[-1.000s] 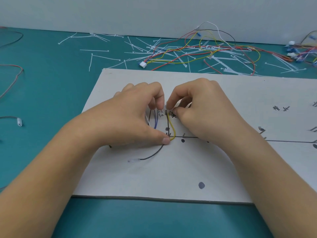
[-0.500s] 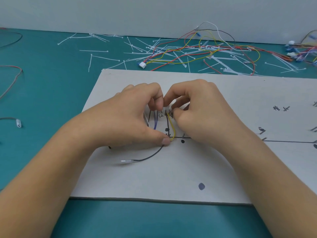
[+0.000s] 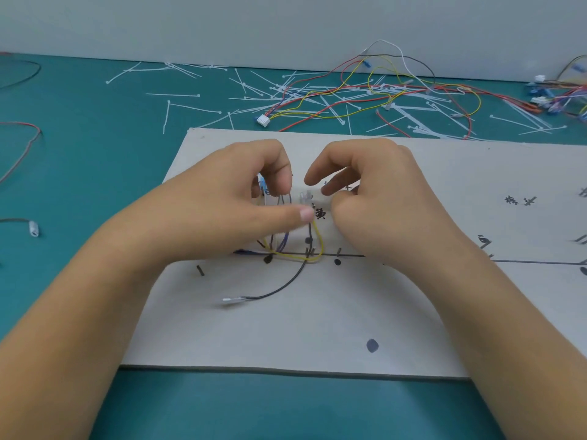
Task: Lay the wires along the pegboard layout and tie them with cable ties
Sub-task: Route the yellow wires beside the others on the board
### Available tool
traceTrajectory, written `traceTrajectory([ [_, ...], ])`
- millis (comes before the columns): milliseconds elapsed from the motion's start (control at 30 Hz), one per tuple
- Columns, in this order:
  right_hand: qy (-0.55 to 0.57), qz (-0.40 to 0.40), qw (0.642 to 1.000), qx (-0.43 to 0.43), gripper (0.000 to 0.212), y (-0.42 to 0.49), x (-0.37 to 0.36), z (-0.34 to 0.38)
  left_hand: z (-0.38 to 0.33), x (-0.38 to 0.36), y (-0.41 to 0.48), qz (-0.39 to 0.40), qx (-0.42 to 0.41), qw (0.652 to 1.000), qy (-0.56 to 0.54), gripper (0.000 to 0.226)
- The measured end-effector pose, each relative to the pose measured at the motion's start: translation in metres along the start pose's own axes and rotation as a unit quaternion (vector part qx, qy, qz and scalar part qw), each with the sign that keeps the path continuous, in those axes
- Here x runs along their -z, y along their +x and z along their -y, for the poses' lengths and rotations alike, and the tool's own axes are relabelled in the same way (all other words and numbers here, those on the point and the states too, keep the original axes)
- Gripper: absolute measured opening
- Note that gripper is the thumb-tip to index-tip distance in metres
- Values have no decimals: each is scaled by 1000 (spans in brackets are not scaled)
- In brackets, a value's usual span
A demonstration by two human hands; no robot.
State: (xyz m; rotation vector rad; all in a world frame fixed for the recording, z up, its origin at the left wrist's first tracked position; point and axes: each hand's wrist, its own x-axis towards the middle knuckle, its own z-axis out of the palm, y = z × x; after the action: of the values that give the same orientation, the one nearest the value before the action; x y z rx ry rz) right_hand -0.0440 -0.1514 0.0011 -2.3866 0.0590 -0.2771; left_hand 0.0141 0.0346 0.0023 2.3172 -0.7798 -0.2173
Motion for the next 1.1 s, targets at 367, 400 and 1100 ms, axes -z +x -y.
traceTrajectory([
  [367, 12, 41, 999, 0, 43, -6, 11, 0, 22, 29, 1, -33, 64, 997, -34, 24],
  [400, 11, 50, 999, 3, 41, -6, 13, -1, 23, 29, 1, -22, 61, 997, -32, 24],
  [1100, -93, 185, 978, 29, 13, -12, 16, -5, 12, 16, -6, 122, 19, 992, 30, 19],
])
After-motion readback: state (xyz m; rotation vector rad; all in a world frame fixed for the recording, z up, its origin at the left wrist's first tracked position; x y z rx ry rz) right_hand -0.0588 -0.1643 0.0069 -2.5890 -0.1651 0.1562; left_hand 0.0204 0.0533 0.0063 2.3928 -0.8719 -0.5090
